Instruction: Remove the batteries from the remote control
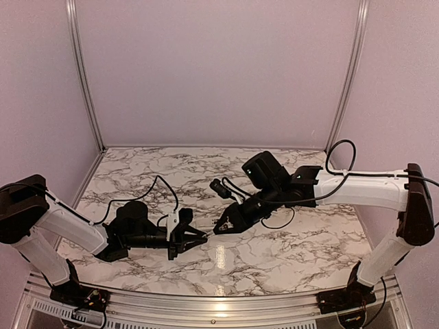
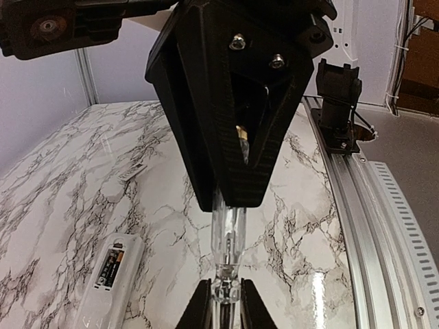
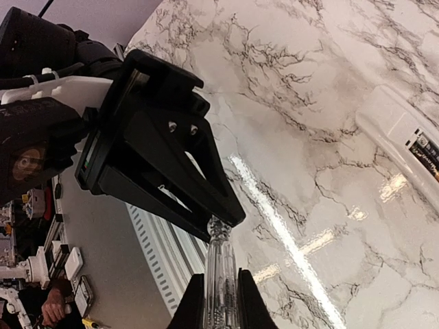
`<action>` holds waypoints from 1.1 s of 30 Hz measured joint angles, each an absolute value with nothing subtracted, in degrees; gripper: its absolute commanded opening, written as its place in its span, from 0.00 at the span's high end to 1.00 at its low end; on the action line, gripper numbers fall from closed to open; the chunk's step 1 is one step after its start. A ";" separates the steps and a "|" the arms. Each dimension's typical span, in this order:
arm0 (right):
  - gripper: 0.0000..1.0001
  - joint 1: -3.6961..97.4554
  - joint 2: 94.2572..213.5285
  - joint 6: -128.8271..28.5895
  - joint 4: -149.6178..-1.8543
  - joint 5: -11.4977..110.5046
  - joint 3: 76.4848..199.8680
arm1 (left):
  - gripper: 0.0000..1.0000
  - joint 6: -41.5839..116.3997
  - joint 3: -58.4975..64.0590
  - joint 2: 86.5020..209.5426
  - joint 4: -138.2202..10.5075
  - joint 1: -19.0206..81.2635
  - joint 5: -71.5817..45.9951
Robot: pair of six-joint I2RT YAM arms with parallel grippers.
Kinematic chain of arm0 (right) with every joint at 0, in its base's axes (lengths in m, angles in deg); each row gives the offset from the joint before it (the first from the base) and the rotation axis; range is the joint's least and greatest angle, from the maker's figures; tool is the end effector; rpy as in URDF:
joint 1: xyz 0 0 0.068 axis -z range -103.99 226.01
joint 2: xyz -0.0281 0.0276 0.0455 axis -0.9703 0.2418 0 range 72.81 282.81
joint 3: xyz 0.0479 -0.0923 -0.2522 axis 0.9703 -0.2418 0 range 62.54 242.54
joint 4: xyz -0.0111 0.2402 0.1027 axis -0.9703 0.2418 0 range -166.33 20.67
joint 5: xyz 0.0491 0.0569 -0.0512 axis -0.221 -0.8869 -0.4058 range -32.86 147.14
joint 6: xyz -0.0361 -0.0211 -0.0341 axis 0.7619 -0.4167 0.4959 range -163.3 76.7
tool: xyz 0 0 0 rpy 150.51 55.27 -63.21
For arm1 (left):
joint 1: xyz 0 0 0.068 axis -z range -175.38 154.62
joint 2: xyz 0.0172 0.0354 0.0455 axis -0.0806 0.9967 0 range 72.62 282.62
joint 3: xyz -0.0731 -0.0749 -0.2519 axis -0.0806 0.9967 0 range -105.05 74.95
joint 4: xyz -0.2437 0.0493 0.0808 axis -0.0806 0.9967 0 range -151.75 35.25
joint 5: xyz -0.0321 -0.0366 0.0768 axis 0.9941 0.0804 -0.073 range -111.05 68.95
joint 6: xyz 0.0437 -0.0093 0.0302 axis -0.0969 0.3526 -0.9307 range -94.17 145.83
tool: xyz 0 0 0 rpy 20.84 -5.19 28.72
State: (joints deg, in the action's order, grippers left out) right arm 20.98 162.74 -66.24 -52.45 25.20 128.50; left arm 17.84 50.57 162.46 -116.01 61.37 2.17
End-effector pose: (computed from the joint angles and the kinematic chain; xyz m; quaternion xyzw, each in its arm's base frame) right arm 0.1781 0.2877 0.2555 -0.3430 0.8348 0.4170 0.1072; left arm 0.1420 -0.2421 0.1587 0.5131 0.5709 -0.3983 0.5021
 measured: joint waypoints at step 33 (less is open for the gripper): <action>0.78 19.69 165.72 -67.03 -53.39 25.09 128.74 | 1.00 17.91 49.61 162.61 -114.94 62.12 1.21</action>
State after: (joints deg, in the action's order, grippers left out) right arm 19.69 165.72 -67.03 -53.39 25.09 128.74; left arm 17.91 49.61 162.61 -114.94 62.12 1.21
